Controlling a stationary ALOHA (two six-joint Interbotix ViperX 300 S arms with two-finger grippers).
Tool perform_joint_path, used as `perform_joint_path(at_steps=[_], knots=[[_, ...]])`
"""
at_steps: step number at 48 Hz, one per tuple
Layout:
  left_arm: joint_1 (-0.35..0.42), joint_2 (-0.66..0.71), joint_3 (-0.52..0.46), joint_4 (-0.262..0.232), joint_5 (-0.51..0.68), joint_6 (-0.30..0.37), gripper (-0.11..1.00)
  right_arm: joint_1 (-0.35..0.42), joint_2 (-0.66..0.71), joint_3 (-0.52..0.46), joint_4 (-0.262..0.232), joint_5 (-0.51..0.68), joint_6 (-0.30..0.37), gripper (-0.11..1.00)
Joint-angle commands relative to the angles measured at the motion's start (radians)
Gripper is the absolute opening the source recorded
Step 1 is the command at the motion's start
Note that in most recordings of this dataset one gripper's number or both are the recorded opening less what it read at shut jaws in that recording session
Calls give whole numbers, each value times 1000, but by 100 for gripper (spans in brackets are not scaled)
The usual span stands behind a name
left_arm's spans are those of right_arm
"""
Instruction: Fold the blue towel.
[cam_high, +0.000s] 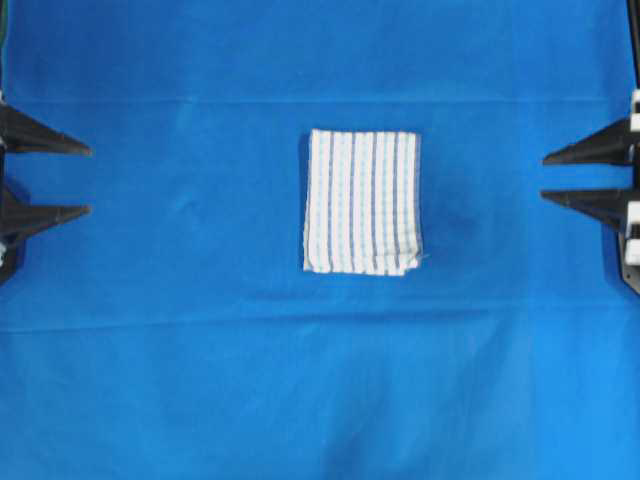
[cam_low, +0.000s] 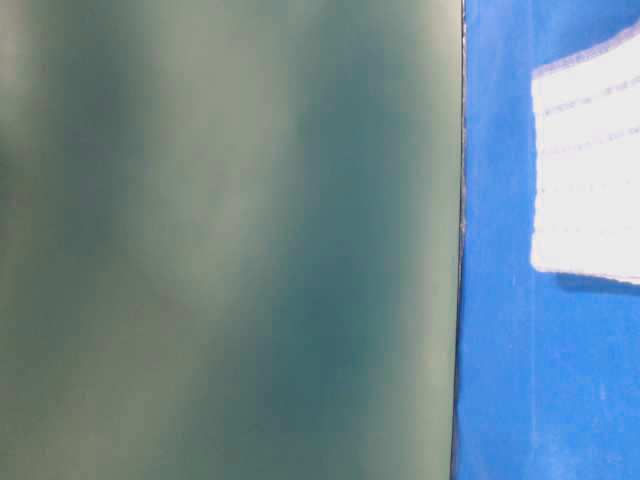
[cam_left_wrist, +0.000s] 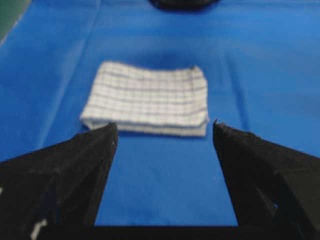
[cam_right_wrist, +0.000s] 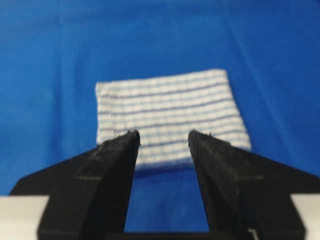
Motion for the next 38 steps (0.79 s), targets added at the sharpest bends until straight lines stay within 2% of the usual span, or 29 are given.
perform_joint_path(at_steps=[1, 38], knots=[[3, -8, 8, -2, -11, -6, 71, -11, 11, 6, 2, -48, 3, 51], [3, -5, 11, -2, -8, -8, 71, -28, 31, 9, 6, -71, 5, 51]])
